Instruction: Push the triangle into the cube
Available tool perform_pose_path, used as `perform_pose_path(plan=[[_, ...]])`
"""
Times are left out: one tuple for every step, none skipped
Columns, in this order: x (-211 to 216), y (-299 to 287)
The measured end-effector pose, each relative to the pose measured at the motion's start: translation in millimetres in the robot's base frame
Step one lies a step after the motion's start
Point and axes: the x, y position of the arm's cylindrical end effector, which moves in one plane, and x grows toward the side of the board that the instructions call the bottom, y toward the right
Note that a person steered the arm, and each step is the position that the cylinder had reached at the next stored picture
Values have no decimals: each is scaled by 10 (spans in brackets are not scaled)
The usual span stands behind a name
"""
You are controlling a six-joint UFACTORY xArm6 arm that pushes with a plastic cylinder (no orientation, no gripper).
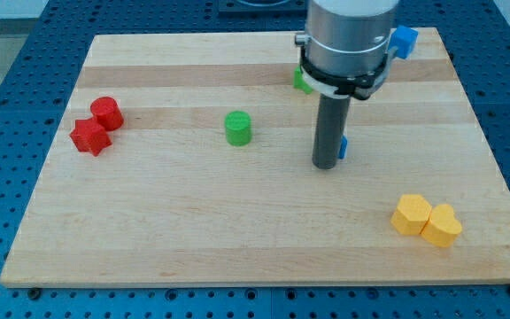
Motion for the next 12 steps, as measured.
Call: perform_pose_path(plan=[[-180, 76], [-426, 82], [-535, 220], [-704, 371], [-918, 390], [-1060, 405], [-1220, 511], [-1413, 653], [-1616, 797], [-1768, 926], [-1836, 1042], [-1836, 1053]])
